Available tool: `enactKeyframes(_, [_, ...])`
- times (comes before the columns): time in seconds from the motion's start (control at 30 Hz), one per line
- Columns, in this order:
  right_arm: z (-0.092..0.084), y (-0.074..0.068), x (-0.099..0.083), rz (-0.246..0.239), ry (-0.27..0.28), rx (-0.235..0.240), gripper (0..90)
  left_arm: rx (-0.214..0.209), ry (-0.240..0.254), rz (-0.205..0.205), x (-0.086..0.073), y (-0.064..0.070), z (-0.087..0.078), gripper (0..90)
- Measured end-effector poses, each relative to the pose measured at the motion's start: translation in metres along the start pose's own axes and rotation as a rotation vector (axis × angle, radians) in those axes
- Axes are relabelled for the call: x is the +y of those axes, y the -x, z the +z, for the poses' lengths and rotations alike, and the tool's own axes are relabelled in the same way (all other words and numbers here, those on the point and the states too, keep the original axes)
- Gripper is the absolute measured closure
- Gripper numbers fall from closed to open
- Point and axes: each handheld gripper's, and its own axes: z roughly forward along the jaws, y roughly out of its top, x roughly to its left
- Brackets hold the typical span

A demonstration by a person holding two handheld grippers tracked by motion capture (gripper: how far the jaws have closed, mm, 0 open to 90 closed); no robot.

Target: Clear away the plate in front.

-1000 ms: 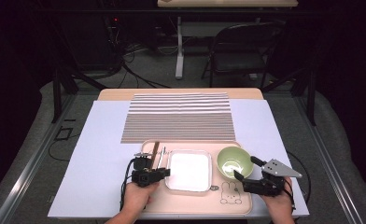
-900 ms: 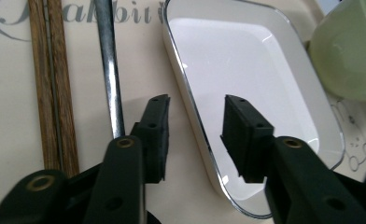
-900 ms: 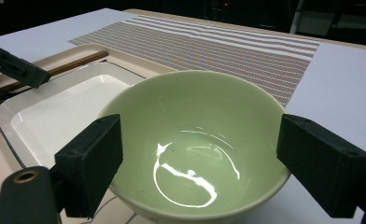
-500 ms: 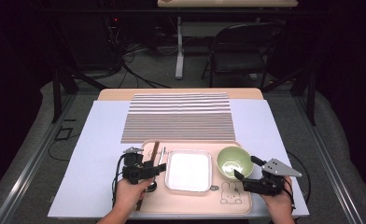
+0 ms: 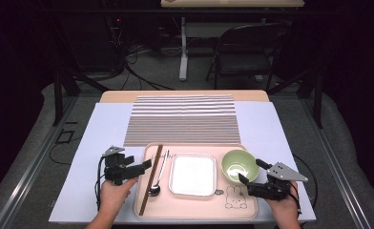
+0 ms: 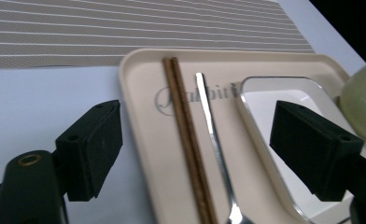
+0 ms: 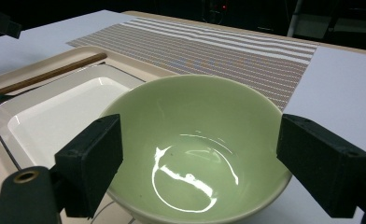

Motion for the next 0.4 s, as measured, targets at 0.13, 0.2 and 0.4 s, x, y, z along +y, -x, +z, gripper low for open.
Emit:
enactKeyframes(0.13, [0.001, 0.002, -0.001, 0.001, -0.002, -0.004, 14.1, 0.041, 0.004, 0.003, -0.006, -0.012, -0.005, 15.1])
enactKeyframes(0.2, [0.000, 0.002, -0.001, 0.003, -0.002, -0.005, 14.1, 0.059, 0.011, 0.022, -0.008, -0.015, -0.009, 15.3])
enactKeyframes(0.4, [-0.002, 0.003, -0.001, 0.001, 0.005, -0.011, 14.1, 0.095, 0.021, 0.079, -0.013, -0.018, -0.012, 14.8])
